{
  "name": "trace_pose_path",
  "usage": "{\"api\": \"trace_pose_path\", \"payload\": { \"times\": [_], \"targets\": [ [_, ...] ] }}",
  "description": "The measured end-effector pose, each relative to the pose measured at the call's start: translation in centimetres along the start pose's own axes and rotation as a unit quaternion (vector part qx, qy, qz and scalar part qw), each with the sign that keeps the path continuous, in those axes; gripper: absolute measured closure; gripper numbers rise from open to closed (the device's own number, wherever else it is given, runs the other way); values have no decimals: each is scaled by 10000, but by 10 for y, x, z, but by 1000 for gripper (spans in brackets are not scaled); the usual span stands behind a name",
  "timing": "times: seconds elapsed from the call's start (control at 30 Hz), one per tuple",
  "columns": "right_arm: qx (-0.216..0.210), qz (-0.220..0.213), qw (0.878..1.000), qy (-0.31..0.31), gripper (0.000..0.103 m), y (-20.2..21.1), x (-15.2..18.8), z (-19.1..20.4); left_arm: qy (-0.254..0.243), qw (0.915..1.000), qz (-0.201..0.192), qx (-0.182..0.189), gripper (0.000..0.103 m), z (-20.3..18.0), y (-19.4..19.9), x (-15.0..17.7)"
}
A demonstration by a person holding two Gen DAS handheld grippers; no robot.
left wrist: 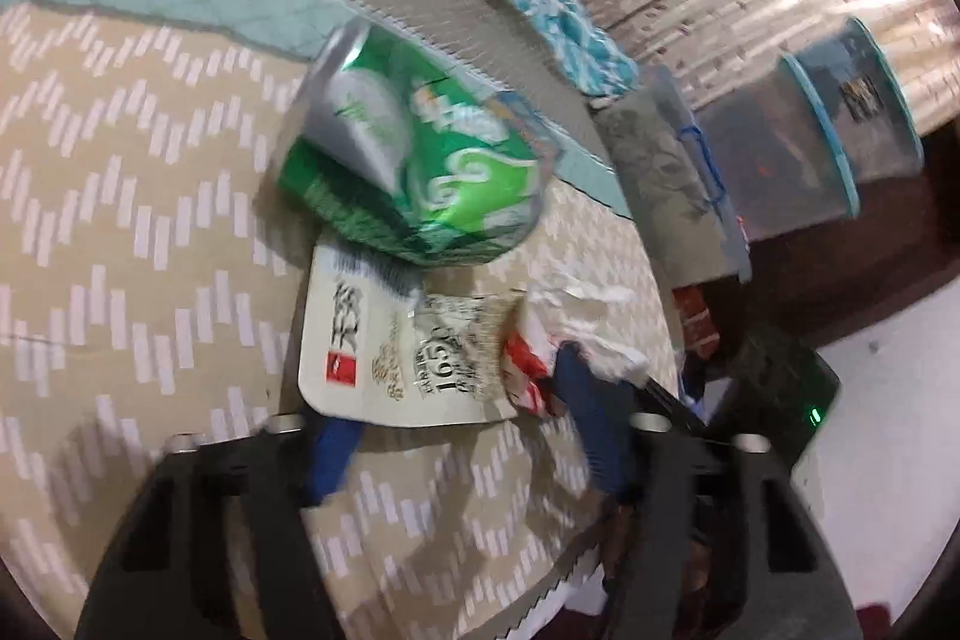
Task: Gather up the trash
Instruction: 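Grasp the white printed wrapper beside the green can with the left tool, then carry the white wrapper and crumpled paper to the wastebasket and open both tools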
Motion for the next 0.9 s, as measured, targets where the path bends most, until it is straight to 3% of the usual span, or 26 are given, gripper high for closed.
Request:
{"api": "trace_pose_path", "payload": {
  "times": [0.03,0.23,0.4,0.6,0.73,0.9],
  "targets": [
    [-3,-39,10000,-21,59,1,1,0,49,9999,31,-110,84,4,-4,2],
    [10,-374,9992,-104,60,24,7,-2,39,9998,-29,195,91,-1,8,11],
    [230,-712,9962,-440,60,54,7,-25,-222,9994,-21,259,95,-10,22,24],
    [545,-770,9934,-657,60,72,16,-52,-741,9964,87,402,98,-38,25,36],
    [668,-608,9940,-624,60,72,31,-62,-1119,9921,327,459,98,-68,9,42],
    [844,-945,9873,-962,60,95,34,-90,-1573,9838,727,459,98,-107,-28,42]
  ]
}}
Point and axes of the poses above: each gripper's, at about its wrist camera, not at the fingertips, and y roughly against the way its jaws point, z to its left, x to its underside, the point moved 8 cm from there along -y, roughly the way its jaws point, and after that the axes turned 2 degrees about y, right-handed, at the moved point
